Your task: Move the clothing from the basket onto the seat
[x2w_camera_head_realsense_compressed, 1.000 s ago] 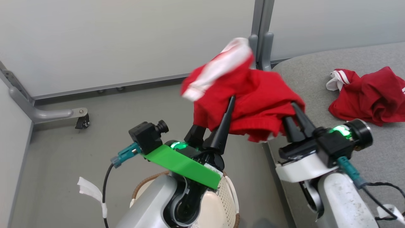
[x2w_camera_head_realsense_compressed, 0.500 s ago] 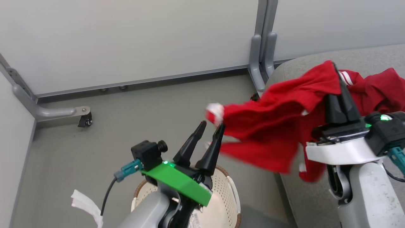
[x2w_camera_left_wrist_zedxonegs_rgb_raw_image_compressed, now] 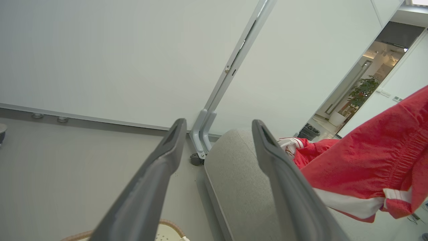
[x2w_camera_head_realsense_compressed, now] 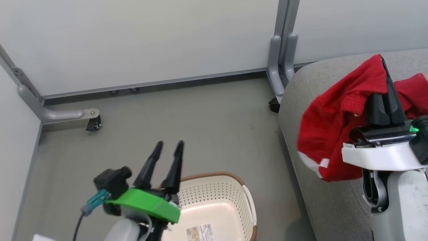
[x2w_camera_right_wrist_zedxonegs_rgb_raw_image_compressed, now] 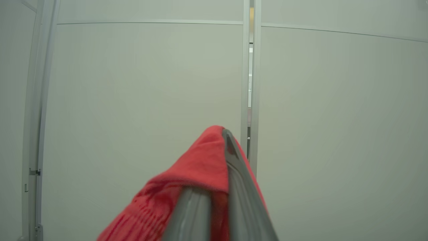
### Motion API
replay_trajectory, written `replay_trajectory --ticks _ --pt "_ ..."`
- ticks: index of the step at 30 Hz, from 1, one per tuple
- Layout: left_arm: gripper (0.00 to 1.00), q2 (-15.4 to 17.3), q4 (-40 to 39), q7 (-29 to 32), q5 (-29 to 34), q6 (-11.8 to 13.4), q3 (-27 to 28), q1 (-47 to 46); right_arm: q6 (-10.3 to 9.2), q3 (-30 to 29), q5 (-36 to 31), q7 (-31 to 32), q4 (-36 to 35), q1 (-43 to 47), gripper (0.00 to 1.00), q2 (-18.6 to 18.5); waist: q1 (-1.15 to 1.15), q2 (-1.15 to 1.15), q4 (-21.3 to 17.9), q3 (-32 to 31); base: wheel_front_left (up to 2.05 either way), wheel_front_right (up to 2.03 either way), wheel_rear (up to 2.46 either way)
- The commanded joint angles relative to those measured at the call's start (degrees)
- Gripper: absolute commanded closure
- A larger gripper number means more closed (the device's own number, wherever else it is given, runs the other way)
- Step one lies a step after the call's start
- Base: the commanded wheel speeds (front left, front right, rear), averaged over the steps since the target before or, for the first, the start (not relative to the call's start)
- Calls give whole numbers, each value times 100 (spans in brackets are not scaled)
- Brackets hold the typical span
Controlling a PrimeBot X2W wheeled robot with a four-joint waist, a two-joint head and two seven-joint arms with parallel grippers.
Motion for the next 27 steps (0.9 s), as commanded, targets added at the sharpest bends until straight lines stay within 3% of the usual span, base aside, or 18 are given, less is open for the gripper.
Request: replay_trajectory --ticks 1,13,27 --pt "0 10 23 3 167 -40 218 223 -8 -36 -61 -2 -26 105 100 -11 0 0 18 2 0 0 0" --pt "0 -235 268 3 1887 -91 1693 1062 -8 -426 0 -2 25 445 100 -11 0 0 113 -2 0 0 0" --pt "0 -422 192 3 2810 -95 2651 1527 -8 -541 75 -2 111 566 100 -11 0 0 130 -29 0 0 0"
